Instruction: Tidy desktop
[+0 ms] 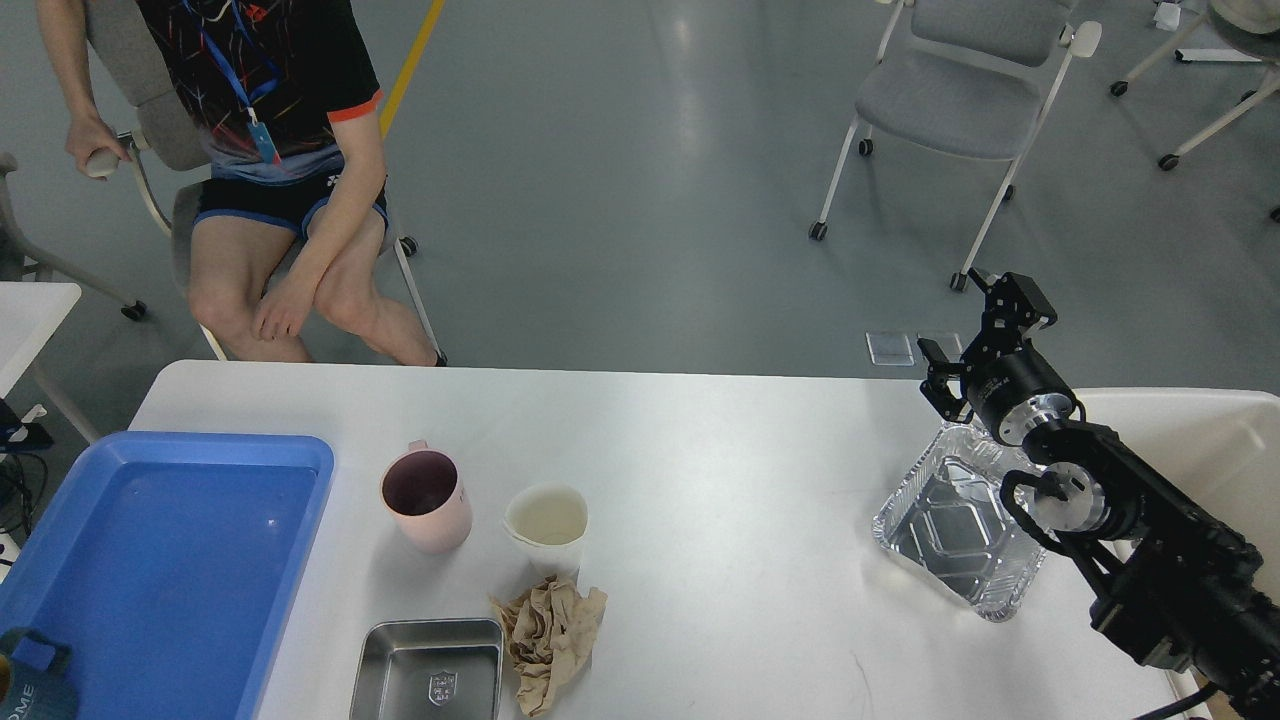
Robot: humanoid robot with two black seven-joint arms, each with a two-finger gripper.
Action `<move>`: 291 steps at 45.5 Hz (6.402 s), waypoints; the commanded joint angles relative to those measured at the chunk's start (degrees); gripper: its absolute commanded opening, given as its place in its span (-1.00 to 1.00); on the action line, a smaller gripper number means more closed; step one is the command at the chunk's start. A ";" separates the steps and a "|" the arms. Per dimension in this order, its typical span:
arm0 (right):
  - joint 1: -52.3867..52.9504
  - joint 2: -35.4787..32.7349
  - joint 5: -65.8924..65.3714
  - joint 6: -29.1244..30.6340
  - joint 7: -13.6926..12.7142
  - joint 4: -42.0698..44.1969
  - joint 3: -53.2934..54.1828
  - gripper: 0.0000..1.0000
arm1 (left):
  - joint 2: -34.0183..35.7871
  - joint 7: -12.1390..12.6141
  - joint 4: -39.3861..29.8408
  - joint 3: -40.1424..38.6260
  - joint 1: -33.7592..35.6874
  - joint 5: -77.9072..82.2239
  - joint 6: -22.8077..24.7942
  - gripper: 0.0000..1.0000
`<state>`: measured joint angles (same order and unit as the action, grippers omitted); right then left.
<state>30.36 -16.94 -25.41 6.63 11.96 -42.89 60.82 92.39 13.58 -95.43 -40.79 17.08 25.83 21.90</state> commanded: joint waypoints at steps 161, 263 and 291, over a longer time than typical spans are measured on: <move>-4.96 0.15 0.01 -0.21 0.09 0.09 0.88 1.00 | -16.09 15.25 4.99 31.21 17.11 9.33 -1.77 -0.97; -5.57 0.68 -0.08 -0.65 0.09 0.26 0.88 1.00 | -38.77 14.98 4.20 35.78 24.23 11.61 -4.58 0.81; -5.58 0.68 -0.17 -0.56 0.09 2.46 0.79 1.00 | -49.06 15.68 9.48 36.75 19.39 22.87 -11.00 0.11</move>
<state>24.70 -16.26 -25.55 6.01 12.04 -41.11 61.67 43.36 28.17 -85.96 -4.04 36.65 48.56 11.08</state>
